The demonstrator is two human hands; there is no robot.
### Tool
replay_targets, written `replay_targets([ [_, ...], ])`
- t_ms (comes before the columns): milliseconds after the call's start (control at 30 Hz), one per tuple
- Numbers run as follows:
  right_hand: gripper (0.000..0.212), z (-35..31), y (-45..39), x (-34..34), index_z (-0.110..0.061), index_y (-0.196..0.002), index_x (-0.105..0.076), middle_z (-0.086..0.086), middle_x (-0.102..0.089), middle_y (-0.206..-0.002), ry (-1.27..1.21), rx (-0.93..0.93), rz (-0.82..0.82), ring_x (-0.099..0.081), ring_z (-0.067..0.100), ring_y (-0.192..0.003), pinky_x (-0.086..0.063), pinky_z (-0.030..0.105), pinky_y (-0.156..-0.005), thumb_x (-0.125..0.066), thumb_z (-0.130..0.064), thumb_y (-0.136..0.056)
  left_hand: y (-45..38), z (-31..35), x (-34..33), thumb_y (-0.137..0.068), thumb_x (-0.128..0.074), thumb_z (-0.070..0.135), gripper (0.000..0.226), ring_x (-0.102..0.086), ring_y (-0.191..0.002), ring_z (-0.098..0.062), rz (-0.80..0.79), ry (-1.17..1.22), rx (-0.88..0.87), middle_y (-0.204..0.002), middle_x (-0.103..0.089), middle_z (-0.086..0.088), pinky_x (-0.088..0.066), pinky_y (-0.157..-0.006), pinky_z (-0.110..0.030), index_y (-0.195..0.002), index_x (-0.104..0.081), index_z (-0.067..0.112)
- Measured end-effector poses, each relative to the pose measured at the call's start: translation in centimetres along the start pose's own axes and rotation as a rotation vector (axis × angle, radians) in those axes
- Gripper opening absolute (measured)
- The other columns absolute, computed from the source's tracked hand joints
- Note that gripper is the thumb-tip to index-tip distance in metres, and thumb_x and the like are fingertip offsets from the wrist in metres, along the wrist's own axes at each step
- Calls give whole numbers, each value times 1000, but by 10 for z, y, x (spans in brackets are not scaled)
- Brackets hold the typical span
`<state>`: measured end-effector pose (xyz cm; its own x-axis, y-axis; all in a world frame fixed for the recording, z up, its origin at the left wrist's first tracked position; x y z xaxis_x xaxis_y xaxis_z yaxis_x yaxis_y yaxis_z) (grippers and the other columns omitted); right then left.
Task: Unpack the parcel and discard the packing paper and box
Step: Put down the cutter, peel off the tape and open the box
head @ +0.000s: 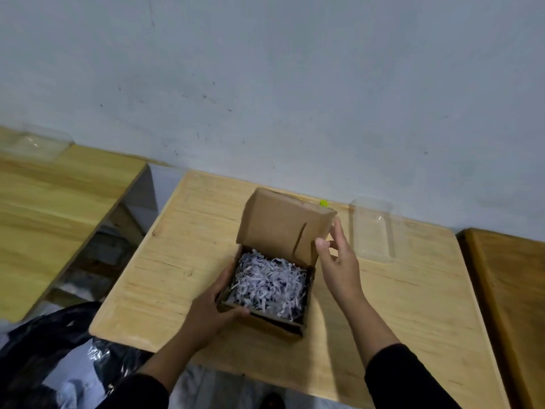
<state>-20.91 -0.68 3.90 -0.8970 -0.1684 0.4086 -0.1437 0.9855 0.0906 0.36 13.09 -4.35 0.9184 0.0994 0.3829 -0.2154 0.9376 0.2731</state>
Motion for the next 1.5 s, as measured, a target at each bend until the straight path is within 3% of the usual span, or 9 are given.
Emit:
replay_targets([
  [100, 52, 14, -7, -15, -13, -146, -26, 4, -29, -153, 229, 15, -127, -30, 16, -139, -20, 17, -107, -43, -23, -98, -1, -1, 1, -63, -77, 43, 97, -33, -125, 7, 11, 2, 6, -138, -29, 30, -31, -85, 5, -143, -21, 37],
  [200, 49, 29, -1, -34, -6, -143, -28, 6, -19, -157, 392, 53, -264, -22, 17, -143, -17, 18, -109, -39, -24, -99, -1, -3, 0, -66, -78, 35, 93, -36, -118, 20, 3, -8, 24, -136, -28, 36, -37, -96, -3, -139, -22, 44],
  [300, 55, 40, 9, -44, -10, -146, -23, 3, -15, -158, 412, 35, -324, -16, 15, -145, -14, 23, -114, -39, -31, -99, 0, -5, -2, -70, -78, 29, 93, -38, -126, 8, -6, -12, 24, -140, -29, 32, -39, -103, -14, -142, -21, 41],
  [433, 63, 36, 17, -46, -8, -147, -16, 2, -8, -159, 499, 58, -321, -8, 14, -146, -10, 24, -116, -42, -36, -97, 0, -2, 1, -70, -79, 27, 95, -38, -129, 0, 1, -66, 15, -142, -31, 26, -35, -95, -2, -143, -20, 39],
  [667, 64, 13, 43, -49, -9, -146, -20, 2, -14, -157, 612, 71, -284, -16, 15, -144, -18, 23, -114, -48, -34, -94, -6, 33, 13, -76, -61, 59, 83, -44, -126, -13, -59, -355, -104, -142, -43, 6, -35, -97, -22, -145, -27, 26],
  [800, 69, 11, 64, -61, -16, -148, -14, 0, -12, -157, 688, 21, -370, -12, 16, -145, -16, 24, -116, -50, -36, -93, -12, 62, 11, -82, -65, 33, 75, -35, -132, -18, -66, -601, -302, -146, -35, -4, -31, -106, -25, -144, -25, 17],
  [933, 76, 12, 69, -71, -28, -147, -16, -1, -9, -157, 701, 19, -350, -18, 19, -143, -34, 31, -109, -60, -30, -85, -19, 74, -20, -81, -66, 28, 86, -22, -140, -19, -244, -736, -391, -154, -15, -2, -31, -109, -28, -147, -12, 19],
  [1167, 100, 29, 61, -87, -39, -145, -7, 7, -4, -157, 767, 47, -406, -12, 28, -145, -38, 37, -109, -76, -28, -72, -38, 47, -54, -83, -64, 23, 96, -1, -145, -26, -449, -839, -266, -156, 9, -11, -20, -114, -33, -148, 6, 22],
  [1500, 102, 43, 48, -102, -26, -147, 0, 11, -10, -152, 848, -29, -432, -20, 34, -136, -35, 43, -104, -70, -13, -74, -56, 23, -69, -79, -70, 21, 107, -7, -143, -31, -396, -811, -227, -155, -3, -14, -22, -116, -37, -146, 13, 27],
])
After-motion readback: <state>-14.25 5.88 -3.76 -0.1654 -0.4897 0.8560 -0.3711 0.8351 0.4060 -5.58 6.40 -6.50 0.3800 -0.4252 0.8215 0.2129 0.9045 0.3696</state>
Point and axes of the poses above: each hand's wrist, its own y-axis away from the middle knuckle, its own x-axis out of the back of the hand, z = x × y, the point moved 9 cm from there along -y, towards the middle knuckle
